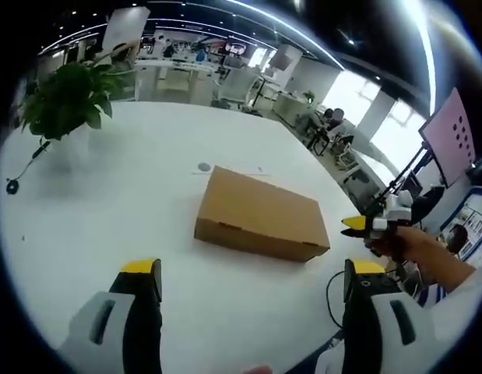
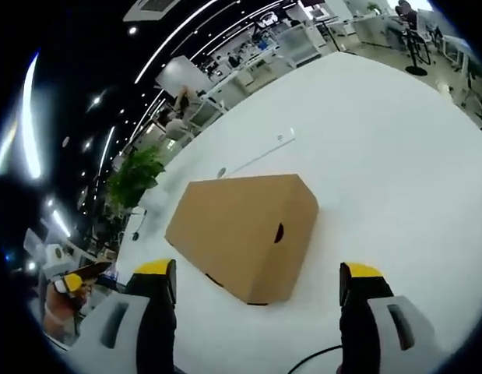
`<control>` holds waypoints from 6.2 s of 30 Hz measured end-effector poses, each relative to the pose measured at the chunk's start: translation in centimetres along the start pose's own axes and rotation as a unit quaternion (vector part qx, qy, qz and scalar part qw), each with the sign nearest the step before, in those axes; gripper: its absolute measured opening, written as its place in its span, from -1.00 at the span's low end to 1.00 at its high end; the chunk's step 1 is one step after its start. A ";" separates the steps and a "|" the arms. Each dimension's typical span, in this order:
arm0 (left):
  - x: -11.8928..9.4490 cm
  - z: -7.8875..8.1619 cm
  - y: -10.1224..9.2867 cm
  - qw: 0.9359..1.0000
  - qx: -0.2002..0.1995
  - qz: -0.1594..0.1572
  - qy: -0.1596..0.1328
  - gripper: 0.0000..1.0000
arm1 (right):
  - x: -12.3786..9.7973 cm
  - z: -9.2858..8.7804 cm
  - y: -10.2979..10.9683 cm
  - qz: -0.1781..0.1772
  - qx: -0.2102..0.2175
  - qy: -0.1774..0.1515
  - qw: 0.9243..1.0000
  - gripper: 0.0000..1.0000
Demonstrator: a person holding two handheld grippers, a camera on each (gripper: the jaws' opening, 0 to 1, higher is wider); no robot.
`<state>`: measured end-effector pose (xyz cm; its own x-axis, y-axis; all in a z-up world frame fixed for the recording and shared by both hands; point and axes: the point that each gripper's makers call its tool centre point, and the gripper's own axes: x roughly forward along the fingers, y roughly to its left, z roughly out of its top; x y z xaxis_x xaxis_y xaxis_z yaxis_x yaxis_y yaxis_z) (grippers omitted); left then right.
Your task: Operate the shoe box by opening the lid, removing the specified soft item, and placing it in the target area until the item is outside and the box remains undamaged.
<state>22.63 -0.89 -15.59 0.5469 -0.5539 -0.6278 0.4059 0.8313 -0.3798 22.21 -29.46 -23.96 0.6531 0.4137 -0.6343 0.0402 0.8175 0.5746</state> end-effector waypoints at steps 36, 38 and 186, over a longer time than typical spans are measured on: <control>0.2 -0.6 -0.5 0.999 0.035 0.004 0.025 0.98 | 3.0 0.0 -1.3 0.001 0.008 0.032 0.999 0.59; 0.3 -0.7 -0.7 0.999 0.031 0.003 0.030 0.98 | 3.1 -0.2 -1.3 0.001 -0.001 0.039 0.999 0.57; 2.4 -3.5 -5.8 0.996 0.032 0.006 0.078 0.89 | 6.3 0.3 -2.1 0.138 0.101 0.034 0.985 -0.13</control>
<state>19.04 -6.86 -17.25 0.4339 -0.5249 -0.7322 0.4487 0.8307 -0.3296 26.48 -28.65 -29.00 0.6078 0.6411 -0.4685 0.0215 0.5765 0.8168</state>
